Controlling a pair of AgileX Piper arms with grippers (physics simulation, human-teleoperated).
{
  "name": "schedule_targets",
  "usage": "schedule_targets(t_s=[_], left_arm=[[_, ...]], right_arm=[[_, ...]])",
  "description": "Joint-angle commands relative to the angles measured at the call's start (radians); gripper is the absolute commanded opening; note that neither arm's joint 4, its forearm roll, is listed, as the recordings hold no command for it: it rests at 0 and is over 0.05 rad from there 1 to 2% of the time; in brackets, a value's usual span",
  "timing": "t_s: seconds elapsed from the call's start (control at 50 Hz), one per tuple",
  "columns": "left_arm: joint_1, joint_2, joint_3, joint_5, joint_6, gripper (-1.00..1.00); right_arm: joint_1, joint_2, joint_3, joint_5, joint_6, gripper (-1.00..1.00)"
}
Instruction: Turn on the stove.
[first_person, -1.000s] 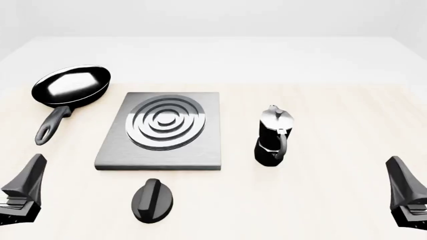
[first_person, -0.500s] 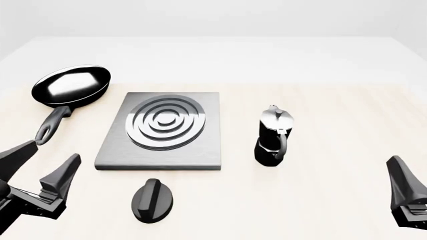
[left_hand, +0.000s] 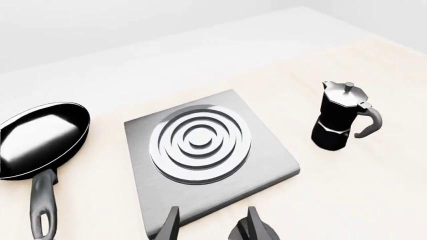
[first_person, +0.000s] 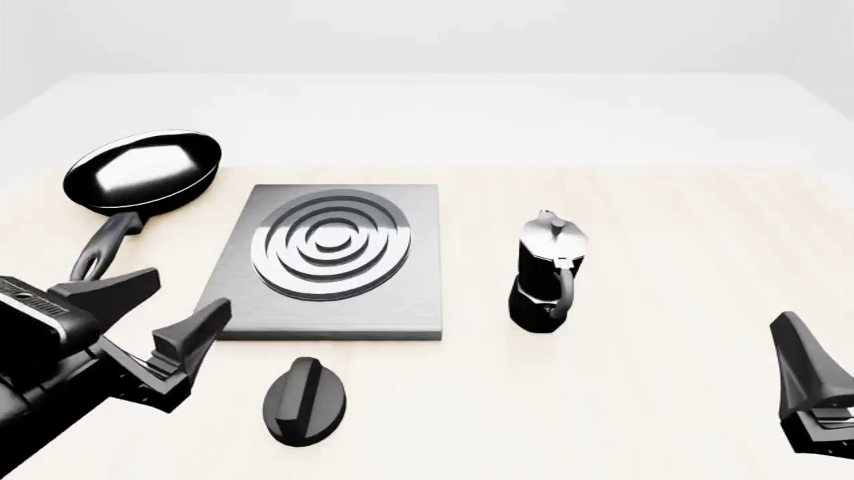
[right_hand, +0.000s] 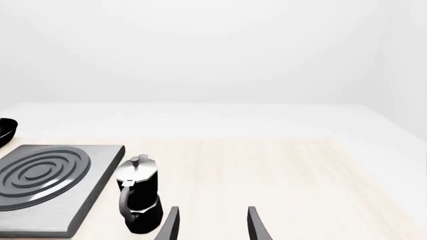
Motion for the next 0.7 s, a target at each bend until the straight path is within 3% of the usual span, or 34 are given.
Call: schedule_targets(t_s=[0.02, 0.08, 0.26, 0.58, 0.7], left_arm=[[-0.077, 0.112, -0.03, -0.048, -0.047, 1.0], [-0.089, 0.114, -0.022, -0.07, -0.026, 1.0], [-0.097, 0.197, -0.023, -0.11, -0.074, 1.0], [-0.094, 0.348, 0.022, -0.243, -0.09, 1.0], [-0.12, 0.419, 0.009, -0.275, -0.133, 1.0]], right_arm=[[-0.001, 0.003, 0.001, -0.001, 0.0, 1.0], [-0.002, 0.002, 0.002, 0.0, 0.0, 1.0], [-0.003, 0.002, 0.002, 0.001, -0.001, 1.0], [0.003, 0.024, 0.003, -0.015, -0.001, 1.0], [0.004, 0.035, 0.003, -0.024, -0.001, 1.0]])
